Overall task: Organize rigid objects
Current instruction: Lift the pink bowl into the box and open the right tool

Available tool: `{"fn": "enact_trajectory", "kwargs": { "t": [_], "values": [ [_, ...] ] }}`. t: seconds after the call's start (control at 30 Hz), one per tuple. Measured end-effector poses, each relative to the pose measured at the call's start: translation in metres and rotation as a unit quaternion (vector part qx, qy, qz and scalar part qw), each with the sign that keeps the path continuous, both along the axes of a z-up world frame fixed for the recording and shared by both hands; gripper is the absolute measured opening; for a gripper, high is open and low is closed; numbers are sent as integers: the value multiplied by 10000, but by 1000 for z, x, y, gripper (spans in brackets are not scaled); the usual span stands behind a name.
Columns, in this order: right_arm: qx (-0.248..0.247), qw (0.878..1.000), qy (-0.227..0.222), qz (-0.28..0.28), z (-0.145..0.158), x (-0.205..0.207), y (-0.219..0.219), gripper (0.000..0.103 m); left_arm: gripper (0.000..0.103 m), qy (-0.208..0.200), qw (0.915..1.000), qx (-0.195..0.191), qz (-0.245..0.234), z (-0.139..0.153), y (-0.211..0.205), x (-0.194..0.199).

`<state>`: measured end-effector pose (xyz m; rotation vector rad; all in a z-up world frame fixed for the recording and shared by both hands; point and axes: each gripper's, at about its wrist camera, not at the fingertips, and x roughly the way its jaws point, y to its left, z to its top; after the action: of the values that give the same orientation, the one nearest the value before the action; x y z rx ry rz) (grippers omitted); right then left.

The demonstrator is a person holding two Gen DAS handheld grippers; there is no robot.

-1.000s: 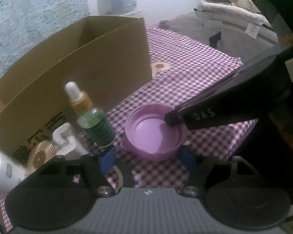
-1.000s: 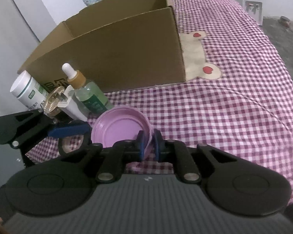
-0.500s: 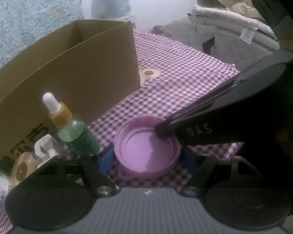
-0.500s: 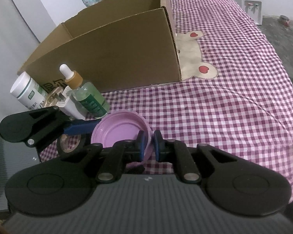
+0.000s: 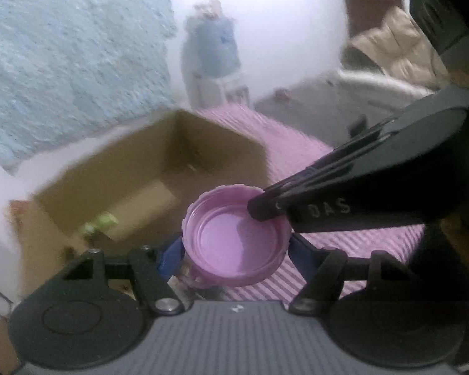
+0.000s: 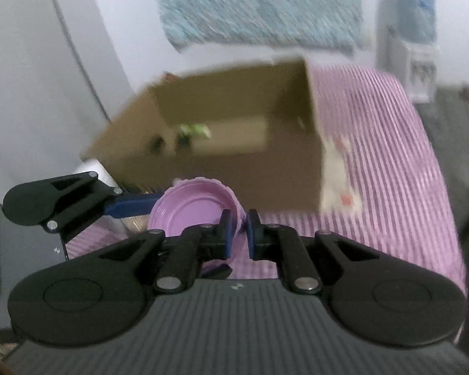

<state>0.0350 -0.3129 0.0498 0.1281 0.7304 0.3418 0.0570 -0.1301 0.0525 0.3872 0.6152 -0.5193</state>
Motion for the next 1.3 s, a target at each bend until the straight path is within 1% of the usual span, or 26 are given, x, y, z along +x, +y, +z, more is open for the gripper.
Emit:
{"fn": "enact_trajectory", "kwargs": {
  "t": [0.13,0.2,0.23,0.3,0.37,0.4,0.5,0.53,0.6,0.73,0.83,0.9,1.07,1.17,1.23,1.3],
  "values": [
    [-47,9982,-400,441,44,27,23,9,73,-123,9992,-186,332,38,28,25],
    [-36,9969,-435,656,58,48,37,9,73,2,9985,-217,493,50,43,45],
    [12,9965,-347,760,62,62,45,9,73,122,9980,-232,568,52,50,57],
    [84,9957,-83,918,64,92,59,10,73,481,9960,-243,717,50,63,86],
    [187,9935,375,1056,57,128,73,10,73,942,9917,-208,849,41,74,116],
    [222,9918,612,1104,52,144,82,10,73,1228,9881,-189,910,34,80,132],
    [276,9840,1296,1195,31,187,102,10,73,1898,9763,-202,1021,15,96,168],
    [263,9817,1438,1217,25,196,107,10,73,2088,9719,-184,1070,9,100,178],
    [226,9767,1728,1250,13,212,118,10,73,2278,9672,-57,1124,0,106,189],
    [274,9664,2210,1284,-9,230,131,10,74,2410,9622,270,1239,-17,108,197],
    [356,9607,2439,1281,-20,235,135,10,74,2306,9634,457,1288,-21,106,199],
    [375,9573,2560,1292,-29,240,135,10,75,2290,9634,507,1299,-22,107,200],
    [307,9511,2771,1326,-43,248,139,10,76,2279,9634,558,1294,-22,103,207],
    [370,9495,2852,1257,-48,251,138,10,76,2254,9636,522,1339,-20,105,207],
    [462,9503,2836,1197,-45,250,134,12,76,2237,9642,433,1358,-17,108,206],
    [578,9530,2727,1188,-36,244,128,12,76,2191,9655,290,1378,-9,112,202]
  ]
}}
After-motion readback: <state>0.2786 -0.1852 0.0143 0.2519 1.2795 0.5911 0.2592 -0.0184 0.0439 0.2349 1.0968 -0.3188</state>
